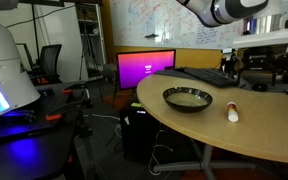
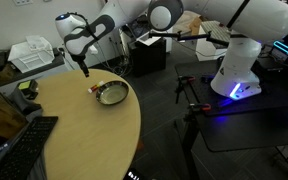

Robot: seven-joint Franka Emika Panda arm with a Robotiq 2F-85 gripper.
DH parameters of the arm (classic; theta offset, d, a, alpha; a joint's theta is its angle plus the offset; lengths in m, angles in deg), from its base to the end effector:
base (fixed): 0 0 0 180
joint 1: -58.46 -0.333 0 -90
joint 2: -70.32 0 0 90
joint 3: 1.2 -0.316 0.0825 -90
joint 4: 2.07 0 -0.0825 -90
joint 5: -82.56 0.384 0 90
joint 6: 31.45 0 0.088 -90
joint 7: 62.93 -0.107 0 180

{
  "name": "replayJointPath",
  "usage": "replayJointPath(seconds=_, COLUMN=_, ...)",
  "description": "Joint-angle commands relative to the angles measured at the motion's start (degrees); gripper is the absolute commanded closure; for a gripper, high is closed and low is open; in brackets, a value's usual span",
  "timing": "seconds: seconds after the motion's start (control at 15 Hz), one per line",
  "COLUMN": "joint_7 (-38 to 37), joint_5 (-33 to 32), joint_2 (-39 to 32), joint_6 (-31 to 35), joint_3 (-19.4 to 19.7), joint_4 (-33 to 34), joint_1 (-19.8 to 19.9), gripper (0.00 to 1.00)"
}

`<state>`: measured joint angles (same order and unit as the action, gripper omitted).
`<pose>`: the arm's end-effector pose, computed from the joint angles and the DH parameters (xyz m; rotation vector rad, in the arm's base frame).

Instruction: Remove the glue stick from the bowl and place it on the table

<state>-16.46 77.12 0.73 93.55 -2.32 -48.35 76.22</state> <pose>0.7732 -0.2426 0.1810 2.8847 0.8212 0.1532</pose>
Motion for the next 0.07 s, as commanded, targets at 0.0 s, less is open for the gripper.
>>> replayJointPath(seconds=0.0, joint_7=1.30, joint_5=3.10, joint_2=5.89, joint_6=-5.31, joint_3=-3.07, joint_4=-6.33, joint_1=0.90, gripper=0.00)
